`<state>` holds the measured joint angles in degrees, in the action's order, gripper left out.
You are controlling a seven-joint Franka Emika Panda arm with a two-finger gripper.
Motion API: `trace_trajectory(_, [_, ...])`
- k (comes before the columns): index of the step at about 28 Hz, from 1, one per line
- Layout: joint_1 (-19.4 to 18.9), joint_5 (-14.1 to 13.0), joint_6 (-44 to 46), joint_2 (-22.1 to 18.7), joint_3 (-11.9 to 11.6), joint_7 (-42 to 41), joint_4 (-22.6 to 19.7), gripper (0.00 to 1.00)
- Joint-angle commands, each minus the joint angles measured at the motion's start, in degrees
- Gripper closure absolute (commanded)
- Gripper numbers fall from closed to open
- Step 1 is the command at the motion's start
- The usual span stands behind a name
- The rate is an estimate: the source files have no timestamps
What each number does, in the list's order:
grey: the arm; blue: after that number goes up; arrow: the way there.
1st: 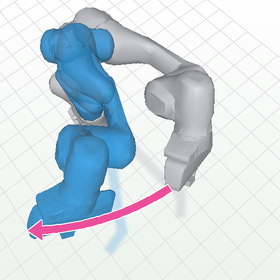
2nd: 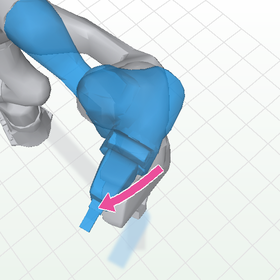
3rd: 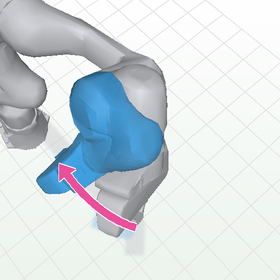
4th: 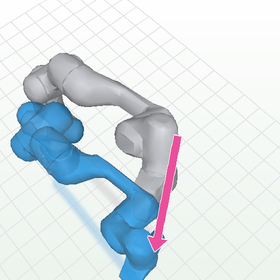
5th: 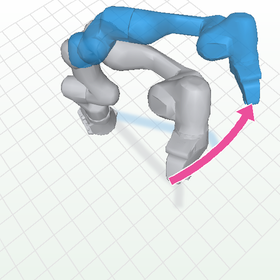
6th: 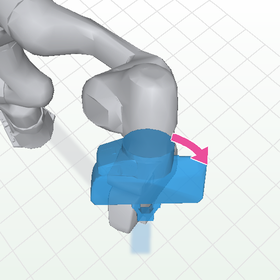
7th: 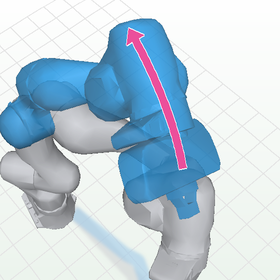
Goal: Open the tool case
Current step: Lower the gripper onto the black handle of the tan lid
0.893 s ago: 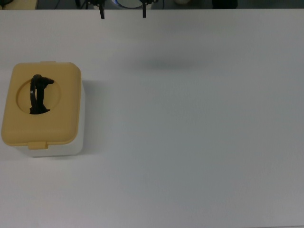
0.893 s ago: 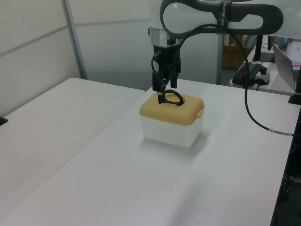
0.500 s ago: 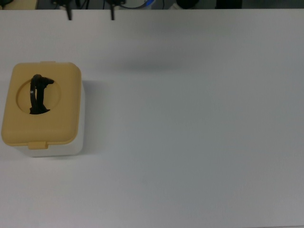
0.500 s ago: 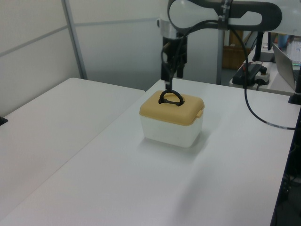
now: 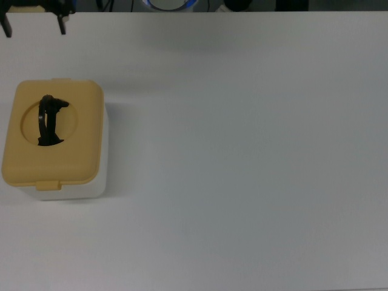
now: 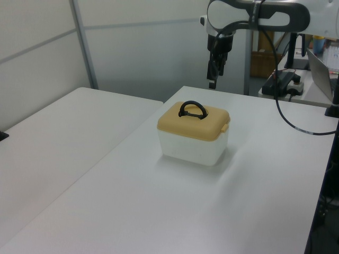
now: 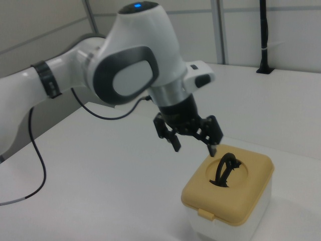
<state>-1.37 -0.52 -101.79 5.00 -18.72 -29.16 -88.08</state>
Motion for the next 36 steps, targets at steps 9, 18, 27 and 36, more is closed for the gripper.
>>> trace_trajectory(9, [-0.4, -8.8, -11.9, 8.7, -2.4, -4.1, -1.0, 0.00])
trace_trajectory(18, [0.2, -15.1, -13.5, 10.5, -2.4, -0.6, -1.0, 0.00])
trace_trajectory(27, [0.3, -14.8, -14.7, 12.8, -2.4, -0.7, -0.4, 0.00])
trace_trajectory(36, [0.2, -14.9, -17.6, 13.6, -2.1, -0.6, -0.3, 0.15])
